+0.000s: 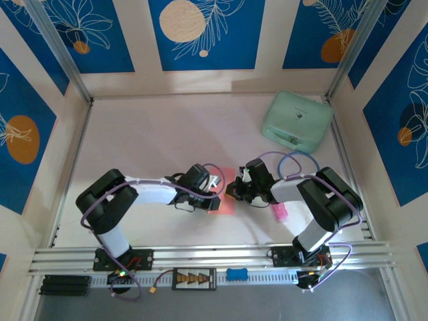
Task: Fold a paper plane with a square sheet of paper (pick it up from the middle)
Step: Fold the triangle a second time at the center of the table.
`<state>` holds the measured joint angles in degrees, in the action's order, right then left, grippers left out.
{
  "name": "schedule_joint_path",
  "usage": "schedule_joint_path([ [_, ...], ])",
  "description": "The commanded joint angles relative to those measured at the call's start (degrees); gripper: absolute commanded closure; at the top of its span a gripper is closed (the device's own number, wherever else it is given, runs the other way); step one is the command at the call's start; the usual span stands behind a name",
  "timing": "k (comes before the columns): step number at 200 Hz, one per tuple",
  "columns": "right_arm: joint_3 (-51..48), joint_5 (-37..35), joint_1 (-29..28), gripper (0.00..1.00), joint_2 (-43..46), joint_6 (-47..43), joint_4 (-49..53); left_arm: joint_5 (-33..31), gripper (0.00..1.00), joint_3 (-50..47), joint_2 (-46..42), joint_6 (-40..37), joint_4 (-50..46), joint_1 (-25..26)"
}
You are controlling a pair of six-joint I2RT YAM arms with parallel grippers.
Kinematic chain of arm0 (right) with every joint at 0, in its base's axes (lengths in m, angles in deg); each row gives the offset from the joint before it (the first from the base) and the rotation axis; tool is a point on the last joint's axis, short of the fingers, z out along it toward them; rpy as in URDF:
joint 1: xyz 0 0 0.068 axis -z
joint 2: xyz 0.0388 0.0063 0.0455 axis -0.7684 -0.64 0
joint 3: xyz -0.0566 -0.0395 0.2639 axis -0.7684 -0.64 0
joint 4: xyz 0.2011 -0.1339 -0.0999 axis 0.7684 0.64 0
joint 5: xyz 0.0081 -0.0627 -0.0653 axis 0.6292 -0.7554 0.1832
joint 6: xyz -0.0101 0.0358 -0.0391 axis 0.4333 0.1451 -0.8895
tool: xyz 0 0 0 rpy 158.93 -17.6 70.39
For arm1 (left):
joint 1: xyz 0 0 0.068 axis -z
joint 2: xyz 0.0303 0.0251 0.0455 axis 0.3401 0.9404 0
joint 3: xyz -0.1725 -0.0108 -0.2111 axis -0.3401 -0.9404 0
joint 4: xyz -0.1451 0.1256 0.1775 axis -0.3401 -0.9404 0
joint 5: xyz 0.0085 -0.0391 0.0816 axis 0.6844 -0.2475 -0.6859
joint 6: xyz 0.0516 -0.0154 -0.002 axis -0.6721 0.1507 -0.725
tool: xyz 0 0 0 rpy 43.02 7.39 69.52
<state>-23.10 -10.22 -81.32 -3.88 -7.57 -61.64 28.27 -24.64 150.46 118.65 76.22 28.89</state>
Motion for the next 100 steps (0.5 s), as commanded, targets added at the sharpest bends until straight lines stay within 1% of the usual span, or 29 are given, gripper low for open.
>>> schedule_joint_path([
  [1, -1.3, -4.7, 0.2, 1.00, -2.7, -0.9, 7.4, -1.1, 0.83, -2.2, -2.0, -1.2, -5.7, 0.0],
  [37, -1.0, -4.8, 0.2, 1.00, -2.6, -1.1, 7.8, -2.2, 0.84, -4.9, -4.4, -2.0, -7.4, 0.0],
  [78, -0.8, -4.7, 0.2, 1.00, -2.8, -1.2, 7.8, -3.5, 0.85, -5.7, -5.8, -2.3, -8.7, 0.0],
  [100, -0.7, -4.6, 0.2, 1.00, -2.7, -1.2, 7.9, -3.4, 0.89, -5.9, -5.7, -2.5, -9.0, 0.0],
])
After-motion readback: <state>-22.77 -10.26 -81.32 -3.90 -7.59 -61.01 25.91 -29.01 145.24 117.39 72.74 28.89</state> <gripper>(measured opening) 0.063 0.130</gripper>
